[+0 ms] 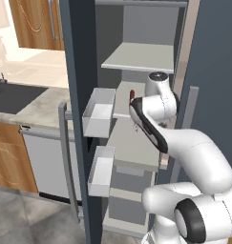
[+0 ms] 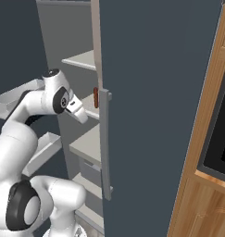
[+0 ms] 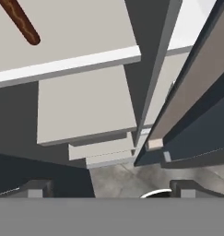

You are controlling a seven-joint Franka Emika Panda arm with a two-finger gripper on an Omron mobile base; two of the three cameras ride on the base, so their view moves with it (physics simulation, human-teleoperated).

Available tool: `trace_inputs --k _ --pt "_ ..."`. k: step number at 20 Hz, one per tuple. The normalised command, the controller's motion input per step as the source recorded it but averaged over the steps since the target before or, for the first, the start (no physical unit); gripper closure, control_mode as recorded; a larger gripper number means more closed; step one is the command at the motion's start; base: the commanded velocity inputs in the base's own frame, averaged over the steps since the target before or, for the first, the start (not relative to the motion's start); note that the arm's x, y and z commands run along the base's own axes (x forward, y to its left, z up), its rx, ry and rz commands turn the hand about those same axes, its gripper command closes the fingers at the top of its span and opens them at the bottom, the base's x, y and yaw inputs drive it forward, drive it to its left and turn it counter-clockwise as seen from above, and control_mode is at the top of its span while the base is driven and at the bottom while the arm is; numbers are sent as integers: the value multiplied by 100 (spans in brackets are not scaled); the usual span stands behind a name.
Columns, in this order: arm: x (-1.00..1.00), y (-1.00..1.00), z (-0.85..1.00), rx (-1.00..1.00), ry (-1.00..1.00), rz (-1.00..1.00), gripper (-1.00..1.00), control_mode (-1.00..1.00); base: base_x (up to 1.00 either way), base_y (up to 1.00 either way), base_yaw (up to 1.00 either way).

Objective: Store the hot dog in the freezer for long-term storage. Close the freezer door after placing the cooked food.

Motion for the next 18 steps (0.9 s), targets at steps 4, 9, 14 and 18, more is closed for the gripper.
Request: trace_inputs --k 4,9,14,18 --pt "-4 -1 16 0 8 0 -100 -100 0 0 0" --pt "-46 -9 2 1 -2 1 -100 -100 0 0 0" --pt "-56 -12 1 1 0 8 -100 -100 0 0 0" --pt "-50 -15 0 0 1 10 -100 -100 0 0 0"
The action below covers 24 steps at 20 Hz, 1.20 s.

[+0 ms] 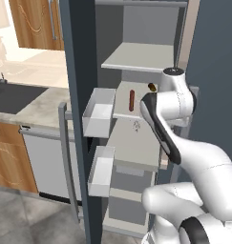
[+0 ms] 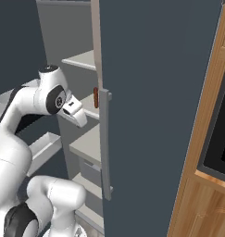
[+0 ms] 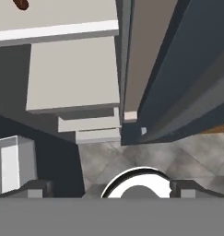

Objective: Store the hot dog in the freezer for long-term storage. Close the freezer door after placing the cooked food.

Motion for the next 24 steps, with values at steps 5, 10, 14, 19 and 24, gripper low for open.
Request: trace_inputs --k 5,10,14,19,24 --pt "-53 -1 0 0 -9 16 -100 -100 0 0 0" --pt "-43 0 0 0 -11 15 -100 -100 0 0 0" --pt "-26 0 0 0 -1 16 -100 -100 0 0 0" --pt "-13 2 -1 0 0 14 -100 -100 0 0 0" --pt "0 1 -15 0 2 8 -100 -100 0 0 0"
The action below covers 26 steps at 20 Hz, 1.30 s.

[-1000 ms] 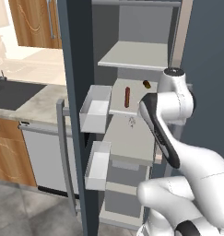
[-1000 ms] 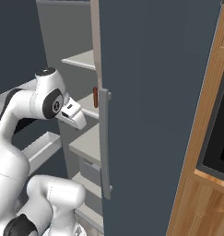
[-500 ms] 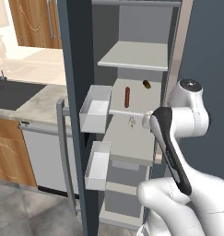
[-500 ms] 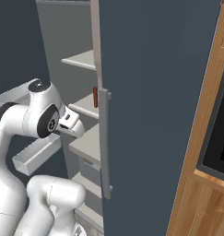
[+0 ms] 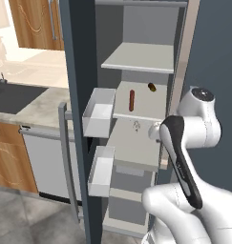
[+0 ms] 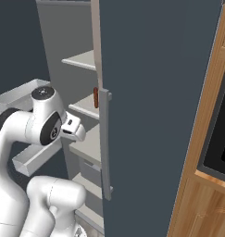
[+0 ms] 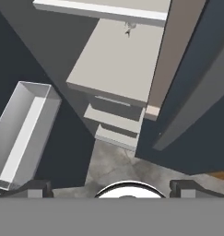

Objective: Store the hot dog in the freezer for long-term storage. Close the freezer door after placing the cooked food.

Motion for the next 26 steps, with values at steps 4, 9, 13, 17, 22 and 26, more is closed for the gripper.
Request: trace_inputs --k 4,9,13,17,22,26 --pt "0 0 -15 -4 7 0 -100 -100 0 0 0" --pt "-6 0 -5 -8 18 -10 -100 -100 0 0 0" --pt "-2 0 -10 -3 16 -8 -100 -100 0 0 0" --pt "0 0 -23 0 9 -1 -100 -100 0 0 0" --pt "0 0 0 0 0 0 -100 -100 0 0 0" --pt "0 0 0 0 0 0 -100 -100 0 0 0"
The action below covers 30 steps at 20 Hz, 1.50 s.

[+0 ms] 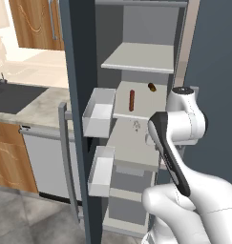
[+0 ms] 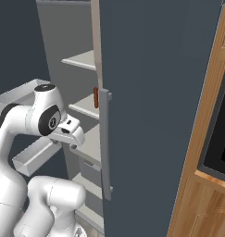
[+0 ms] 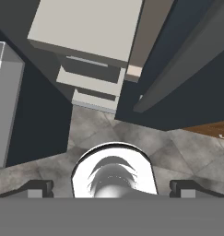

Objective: Store the hot dog in the freezer for long-term storage. Close the freezer door after placing the cooked food.

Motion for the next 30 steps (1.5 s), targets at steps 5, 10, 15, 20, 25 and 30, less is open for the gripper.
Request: trace_inputs --k 5,10,15,20,25,30 --pt "-5 0 0 0 0 0 -100 -100 0 0 0" --pt "0 0 0 0 0 0 -100 100 -43 0 0" --pt "0 0 0 0 0 0 -100 100 -50 0 -6" --pt "0 0 0 0 0 0 -100 100 -47 0 -14" --pt "0 0 0 0 0 0 -100 100 -41 10 -30" --pt "0 0 0 0 0 0 -100 100 -48 25 -31"
